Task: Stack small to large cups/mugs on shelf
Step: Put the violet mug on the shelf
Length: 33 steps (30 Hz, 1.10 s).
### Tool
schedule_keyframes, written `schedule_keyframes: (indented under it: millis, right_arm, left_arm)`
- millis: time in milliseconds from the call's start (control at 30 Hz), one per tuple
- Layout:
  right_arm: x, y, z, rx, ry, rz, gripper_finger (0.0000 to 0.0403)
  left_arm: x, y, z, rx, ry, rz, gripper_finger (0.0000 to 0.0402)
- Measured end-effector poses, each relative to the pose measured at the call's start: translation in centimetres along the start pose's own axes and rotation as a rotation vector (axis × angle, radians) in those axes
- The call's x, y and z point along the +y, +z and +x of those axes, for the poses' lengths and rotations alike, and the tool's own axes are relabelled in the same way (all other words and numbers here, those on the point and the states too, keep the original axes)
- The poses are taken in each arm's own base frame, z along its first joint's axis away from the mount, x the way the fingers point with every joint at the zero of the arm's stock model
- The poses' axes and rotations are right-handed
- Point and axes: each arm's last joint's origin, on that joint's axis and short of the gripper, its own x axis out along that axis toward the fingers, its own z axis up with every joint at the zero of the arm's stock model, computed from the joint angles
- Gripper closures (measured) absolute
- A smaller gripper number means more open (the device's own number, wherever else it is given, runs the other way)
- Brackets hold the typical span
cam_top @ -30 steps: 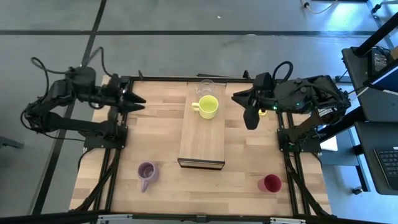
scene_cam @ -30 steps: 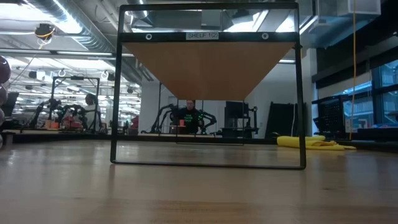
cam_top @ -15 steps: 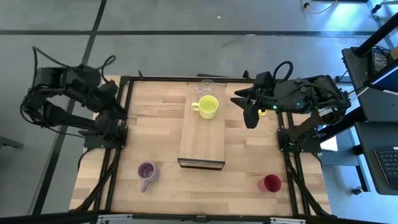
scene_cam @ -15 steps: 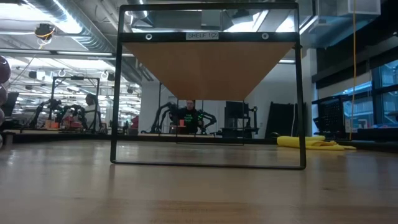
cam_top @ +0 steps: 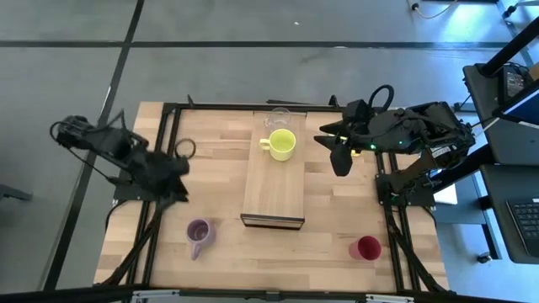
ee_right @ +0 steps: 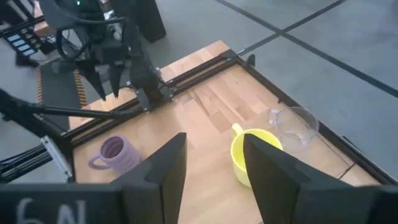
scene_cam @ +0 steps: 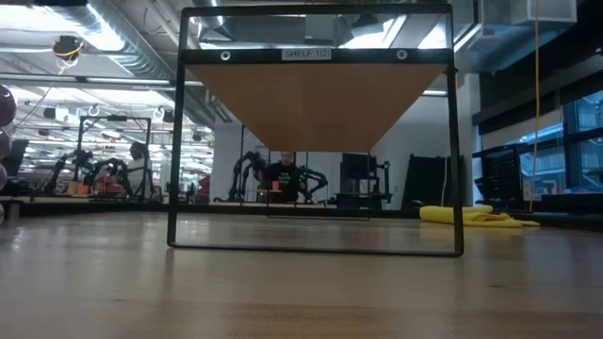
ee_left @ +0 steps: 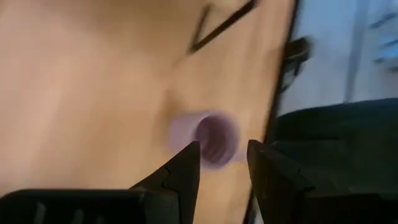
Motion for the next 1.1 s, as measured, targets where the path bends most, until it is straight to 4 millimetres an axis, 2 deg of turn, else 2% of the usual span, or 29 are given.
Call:
schedule_keyframes:
  millis: [67,300,433,567,767,1100]
  right_arm:
    - [0.1,0.0,0.0,0.007,0.012,0.000,0.0242]
    - [0.1,-0.2,0.0,0.036,0.041,-0.012,0.0242]
    - [-0.1,-0.4,0.0,0.058,0.027,-0.030,0.0242]
    - [-0.1,-0.4,0.0,0.065,0.032,-0.052,0.0242]
    - [0.0,-0.5,0.0,0.070,0.040,-0.057,0.0242]
    - [0.0,-0.5,0.0,0.074,0.048,-0.090,0.0242]
  left_arm:
    - [-0.6,-0.5,1.6,-0.040,-0.045,0.002,0.0274]
    - [-0.2,-3.9,7.5,0.109,0.138,-0.037,0.0274]
    - [-0.7,-4.9,9.8,0.104,0.137,-0.056,0.0274]
    - [-1.2,-5.1,10.5,0.066,0.147,-0.120,0.0274]
    - [-1.3,-5.2,11.2,0.066,0.197,-0.312,0.0274]
    - [-2.1,-6.9,12.7,0.114,0.291,-0.575,0.0274]
